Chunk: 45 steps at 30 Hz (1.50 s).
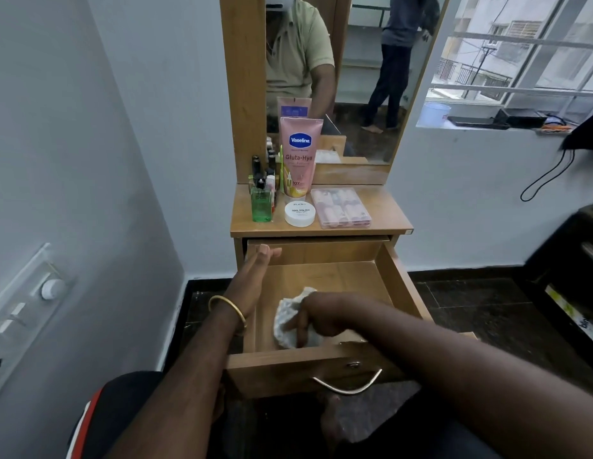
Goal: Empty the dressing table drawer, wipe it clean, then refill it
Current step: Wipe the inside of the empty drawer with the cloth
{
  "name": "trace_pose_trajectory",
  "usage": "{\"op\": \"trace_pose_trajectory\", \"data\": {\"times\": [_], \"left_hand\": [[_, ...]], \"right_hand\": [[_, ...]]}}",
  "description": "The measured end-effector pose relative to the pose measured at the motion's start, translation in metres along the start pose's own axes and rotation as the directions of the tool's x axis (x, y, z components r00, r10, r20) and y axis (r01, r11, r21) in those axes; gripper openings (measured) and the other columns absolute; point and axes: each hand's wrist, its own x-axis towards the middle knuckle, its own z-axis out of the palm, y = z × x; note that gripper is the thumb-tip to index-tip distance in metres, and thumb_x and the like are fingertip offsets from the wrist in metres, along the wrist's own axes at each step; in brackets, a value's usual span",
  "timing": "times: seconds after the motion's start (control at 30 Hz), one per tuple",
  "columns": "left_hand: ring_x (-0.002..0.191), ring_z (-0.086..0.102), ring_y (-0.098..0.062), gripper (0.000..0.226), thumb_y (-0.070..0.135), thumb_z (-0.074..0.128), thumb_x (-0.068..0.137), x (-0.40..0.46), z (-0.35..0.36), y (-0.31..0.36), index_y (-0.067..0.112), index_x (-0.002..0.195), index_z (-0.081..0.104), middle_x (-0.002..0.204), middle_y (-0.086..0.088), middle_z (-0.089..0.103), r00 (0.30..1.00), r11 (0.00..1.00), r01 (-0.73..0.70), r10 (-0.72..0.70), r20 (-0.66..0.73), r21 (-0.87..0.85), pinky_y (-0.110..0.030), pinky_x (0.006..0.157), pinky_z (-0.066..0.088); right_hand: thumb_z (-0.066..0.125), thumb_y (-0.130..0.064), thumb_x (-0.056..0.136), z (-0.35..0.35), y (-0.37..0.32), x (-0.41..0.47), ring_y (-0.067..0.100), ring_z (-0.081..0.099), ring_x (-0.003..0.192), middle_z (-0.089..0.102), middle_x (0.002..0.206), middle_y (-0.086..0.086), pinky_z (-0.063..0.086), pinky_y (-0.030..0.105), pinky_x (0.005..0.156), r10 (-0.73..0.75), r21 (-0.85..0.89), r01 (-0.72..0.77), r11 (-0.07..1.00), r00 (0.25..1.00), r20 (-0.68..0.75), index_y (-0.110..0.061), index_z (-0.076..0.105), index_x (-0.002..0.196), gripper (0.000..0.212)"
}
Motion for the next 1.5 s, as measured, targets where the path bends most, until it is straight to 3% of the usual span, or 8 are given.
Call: {"op": "trace_pose_trajectory", "data": {"times": [0.17,0.4,0.6,0.73,0.83,1.07,1.27,1.5], "left_hand": [[0.131,0.048,-0.022,0.092,0.102,0.019,0.059,-0.002,0.0,0.002,0.049,0.122,0.06,0.141,0.004,0.053,1.0,1.0,0.02,-0.02,0.002,0.01,-0.055,0.109,0.038],[0.136,0.042,-0.021,0.098,0.103,0.017,0.056,-0.002,0.001,0.005,0.047,0.126,0.058,0.147,0.005,0.048,1.0,0.999,0.017,-0.017,-0.008,0.03,-0.055,0.112,0.034],[0.133,0.046,-0.019,0.094,0.102,0.02,0.059,-0.002,0.0,0.004,0.046,0.123,0.06,0.142,0.007,0.052,1.0,1.0,0.014,-0.014,0.0,0.008,-0.054,0.11,0.037],[0.137,0.04,-0.019,0.096,0.098,0.019,0.062,-0.003,0.001,0.006,0.041,0.13,0.057,0.147,0.005,0.047,1.0,1.0,0.005,-0.005,-0.005,0.01,-0.053,0.113,0.034],[0.135,0.044,-0.021,0.088,0.099,0.022,0.063,-0.001,0.0,0.002,0.05,0.126,0.057,0.146,0.002,0.049,1.0,1.0,0.003,-0.003,0.005,-0.012,-0.054,0.111,0.036],[0.137,0.041,-0.019,0.094,0.1,0.021,0.062,-0.003,0.0,0.004,0.047,0.133,0.053,0.148,0.004,0.046,1.0,1.0,0.001,-0.001,0.01,0.024,-0.052,0.113,0.035],[0.14,0.036,-0.019,0.091,0.091,0.017,0.071,-0.004,0.003,0.009,0.039,0.137,0.051,0.151,0.003,0.041,1.0,0.998,-0.013,0.013,-0.009,0.067,-0.048,0.115,0.029],[0.141,0.034,-0.019,0.101,0.099,0.02,0.06,-0.004,0.003,0.008,0.039,0.134,0.053,0.152,0.003,0.041,0.999,0.998,-0.029,0.03,-0.016,0.053,-0.049,0.117,0.027]], "right_hand": [[0.071,-0.014,0.087,-0.005,0.066,-0.026,0.024,0.048,0.131,0.053,0.145,-0.004,0.037,0.032,0.11,0.246,0.185,-0.231,0.955,0.967,-0.06,-0.027,0.077,0.1,0.019],[0.067,-0.019,0.091,0.012,0.052,-0.026,0.023,0.061,0.107,0.061,0.123,0.007,0.054,0.037,0.093,0.538,0.243,-0.5,0.831,0.833,-0.126,-0.018,0.055,0.132,0.043],[0.067,-0.031,0.09,0.006,-0.022,0.006,0.028,0.058,0.113,0.06,0.127,0.008,0.049,0.041,0.094,0.368,0.317,-0.293,0.902,0.906,-0.208,-0.016,0.055,0.131,0.045],[0.065,-0.041,0.088,-0.002,-0.058,0.025,0.03,0.055,0.123,0.059,0.132,0.004,0.041,0.054,0.107,0.152,0.174,-0.152,0.973,0.988,0.012,-0.024,0.064,0.126,0.042],[0.063,-0.02,0.094,-0.006,-0.041,0.01,0.028,0.05,0.129,0.053,0.142,0.004,0.036,0.042,0.112,0.091,0.134,-0.094,0.986,0.995,0.029,-0.019,0.06,0.135,0.041],[0.074,-0.016,0.086,0.003,0.057,-0.04,0.032,0.062,0.111,0.068,0.12,0.002,0.05,0.039,0.098,0.305,0.269,-0.308,0.913,0.951,0.054,-0.02,0.077,0.109,0.024],[0.059,-0.011,0.095,-0.007,0.071,-0.058,0.028,0.058,0.117,0.064,0.127,0.009,0.045,0.032,0.099,0.374,0.2,-0.386,0.901,0.922,0.1,-0.008,0.065,0.125,0.031],[0.057,-0.027,0.094,-0.018,0.067,-0.035,0.027,0.059,0.115,0.061,0.127,0.006,0.05,0.042,0.095,0.375,0.088,-0.369,0.925,0.857,-0.354,-0.022,0.056,0.132,0.038]]}}
